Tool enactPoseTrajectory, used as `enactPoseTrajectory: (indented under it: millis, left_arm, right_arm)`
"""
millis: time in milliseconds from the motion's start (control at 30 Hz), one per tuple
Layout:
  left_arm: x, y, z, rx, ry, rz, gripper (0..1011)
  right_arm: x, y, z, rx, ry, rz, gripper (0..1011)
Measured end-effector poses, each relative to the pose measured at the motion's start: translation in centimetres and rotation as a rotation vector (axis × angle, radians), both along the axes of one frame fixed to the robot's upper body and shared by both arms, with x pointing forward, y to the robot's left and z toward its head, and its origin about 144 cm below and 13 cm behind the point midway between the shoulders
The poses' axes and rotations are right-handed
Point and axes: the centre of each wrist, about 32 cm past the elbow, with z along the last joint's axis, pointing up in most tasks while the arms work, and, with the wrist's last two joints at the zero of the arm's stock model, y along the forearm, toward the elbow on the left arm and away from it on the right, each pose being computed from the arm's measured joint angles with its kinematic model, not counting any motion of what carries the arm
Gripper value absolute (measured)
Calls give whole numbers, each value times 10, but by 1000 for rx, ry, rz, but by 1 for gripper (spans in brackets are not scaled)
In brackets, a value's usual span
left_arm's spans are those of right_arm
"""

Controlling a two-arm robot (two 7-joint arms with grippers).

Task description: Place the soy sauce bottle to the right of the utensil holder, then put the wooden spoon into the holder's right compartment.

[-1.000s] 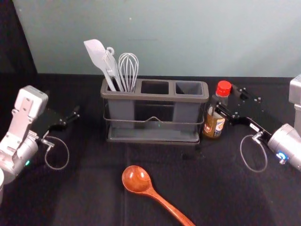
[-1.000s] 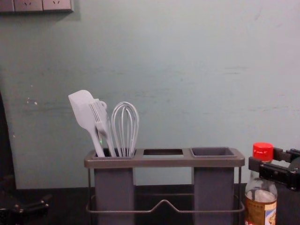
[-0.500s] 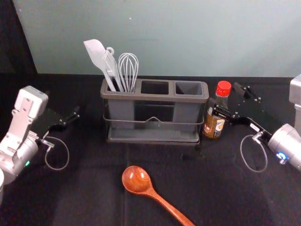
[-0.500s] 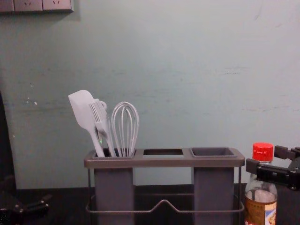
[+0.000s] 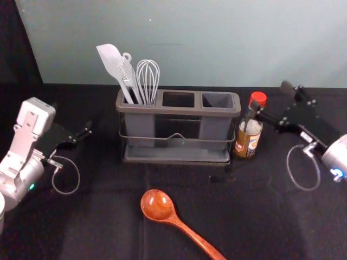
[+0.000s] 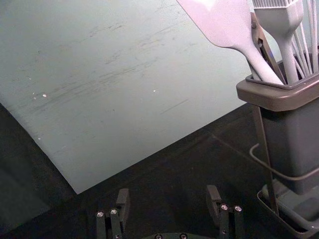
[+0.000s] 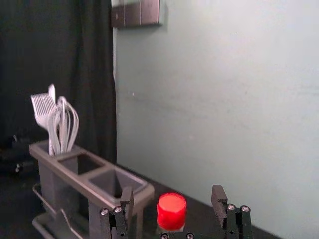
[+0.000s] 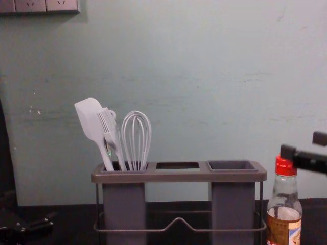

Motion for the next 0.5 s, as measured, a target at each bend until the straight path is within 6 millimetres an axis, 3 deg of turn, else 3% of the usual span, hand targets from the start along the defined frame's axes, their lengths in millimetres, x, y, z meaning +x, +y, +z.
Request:
enactPoseTrajectory:
  millis: [300, 500]
  left_arm:
    - [0, 0, 0, 0, 0, 0, 1005]
    - [0, 0, 0, 0, 0, 0, 1005]
  right_arm:
    - [-20, -2, 31, 30, -78, 35, 1002]
    - [-38, 10, 56, 7, -98, 105, 1002]
